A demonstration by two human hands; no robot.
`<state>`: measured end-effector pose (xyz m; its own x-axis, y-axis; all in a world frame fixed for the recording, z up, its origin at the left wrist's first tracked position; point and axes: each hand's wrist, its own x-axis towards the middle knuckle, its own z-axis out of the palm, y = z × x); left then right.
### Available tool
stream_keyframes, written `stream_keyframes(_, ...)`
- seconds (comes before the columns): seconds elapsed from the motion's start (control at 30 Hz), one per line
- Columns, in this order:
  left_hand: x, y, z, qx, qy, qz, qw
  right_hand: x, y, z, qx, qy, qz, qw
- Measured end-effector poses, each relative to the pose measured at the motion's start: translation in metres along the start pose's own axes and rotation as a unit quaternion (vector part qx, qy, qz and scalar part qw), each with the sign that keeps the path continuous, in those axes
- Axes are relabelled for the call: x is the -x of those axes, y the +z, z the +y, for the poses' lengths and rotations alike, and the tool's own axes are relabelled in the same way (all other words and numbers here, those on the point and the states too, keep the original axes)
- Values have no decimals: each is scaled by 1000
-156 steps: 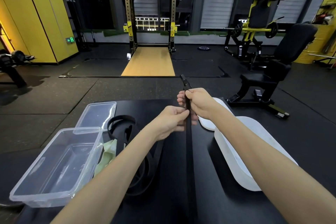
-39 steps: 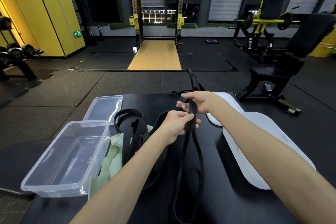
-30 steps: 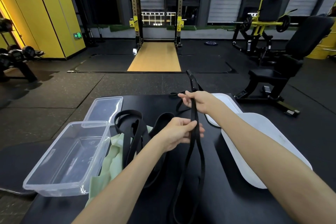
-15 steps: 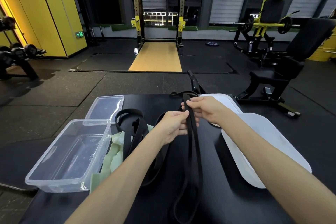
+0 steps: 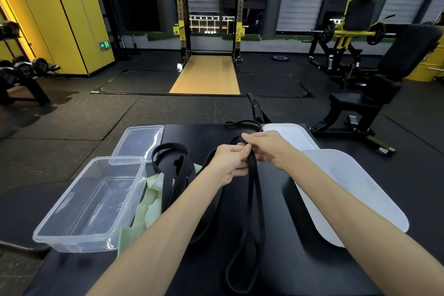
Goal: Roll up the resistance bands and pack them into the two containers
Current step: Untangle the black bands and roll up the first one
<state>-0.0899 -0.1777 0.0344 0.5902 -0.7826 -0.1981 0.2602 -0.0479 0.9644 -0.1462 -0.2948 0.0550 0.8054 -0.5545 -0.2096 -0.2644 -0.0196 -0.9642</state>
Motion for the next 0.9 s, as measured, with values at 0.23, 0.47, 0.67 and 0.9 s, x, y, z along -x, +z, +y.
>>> stream_keyframes(0.23,4,-3,-9,-40,10,-37,998,0,-5,-3,-63,37,2,997)
stream_keyframes(0.47,9,-4,-26,-37,-10,-60,997,-4,-3,-6,-121,3,47,992)
stream_keyframes(0.67,8,-5,-18,-10,-29,-50,998,2,-3,3,-86,28,-12,996)
stream_keyframes(0.9,17,-6,-21,17,-62,-105,992,-13,2,-1,-191,1,36,981)
